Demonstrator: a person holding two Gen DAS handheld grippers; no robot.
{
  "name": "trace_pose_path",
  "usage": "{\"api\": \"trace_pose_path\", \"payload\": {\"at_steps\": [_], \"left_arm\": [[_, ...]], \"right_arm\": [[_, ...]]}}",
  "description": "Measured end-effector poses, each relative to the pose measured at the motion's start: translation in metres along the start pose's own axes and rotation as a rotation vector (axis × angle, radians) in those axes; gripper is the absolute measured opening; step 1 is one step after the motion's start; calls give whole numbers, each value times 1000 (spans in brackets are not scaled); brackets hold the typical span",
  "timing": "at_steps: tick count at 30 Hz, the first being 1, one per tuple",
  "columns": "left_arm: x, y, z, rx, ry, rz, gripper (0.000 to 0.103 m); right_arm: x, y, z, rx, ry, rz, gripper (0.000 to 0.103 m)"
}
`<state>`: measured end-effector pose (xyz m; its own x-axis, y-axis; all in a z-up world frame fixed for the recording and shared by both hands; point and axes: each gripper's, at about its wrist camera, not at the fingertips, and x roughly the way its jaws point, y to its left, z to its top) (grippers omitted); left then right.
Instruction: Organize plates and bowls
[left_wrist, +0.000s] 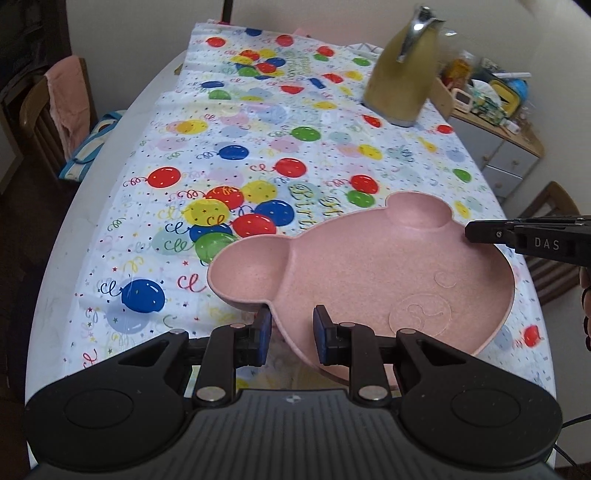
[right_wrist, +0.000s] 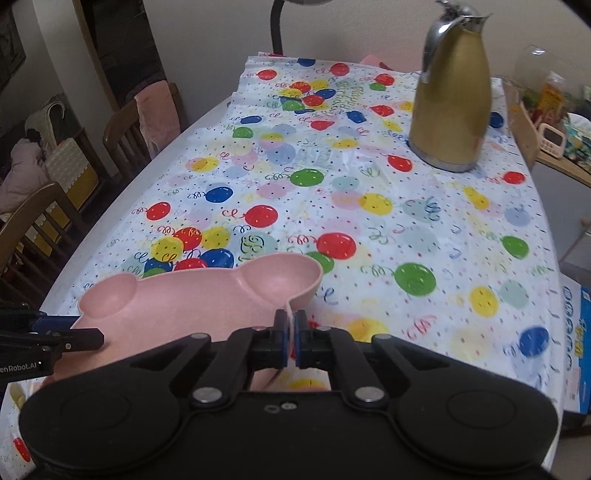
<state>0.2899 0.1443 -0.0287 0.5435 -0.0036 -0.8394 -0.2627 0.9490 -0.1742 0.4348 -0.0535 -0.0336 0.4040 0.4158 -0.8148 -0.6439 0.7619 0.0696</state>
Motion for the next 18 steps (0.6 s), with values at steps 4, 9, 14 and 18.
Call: {"api": "trace_pose_path", "payload": {"at_steps": [4,9,14,18], "left_arm": [[-25,-8,-16,41,-7,-27,23],[-51,-17,-42,91,8,-63,23],[-71,-26,-70,146,21,-96,23],[-83,-33,-93,192,29,-118,23]], "right_arm": [[-35,7,-20,47,-25,-21,3],[-77,20,-50,88,-52,-51,3],[-112,32,-88,132,-64,-89,3],[-137,41,-122,172,-80,-116,3]]}}
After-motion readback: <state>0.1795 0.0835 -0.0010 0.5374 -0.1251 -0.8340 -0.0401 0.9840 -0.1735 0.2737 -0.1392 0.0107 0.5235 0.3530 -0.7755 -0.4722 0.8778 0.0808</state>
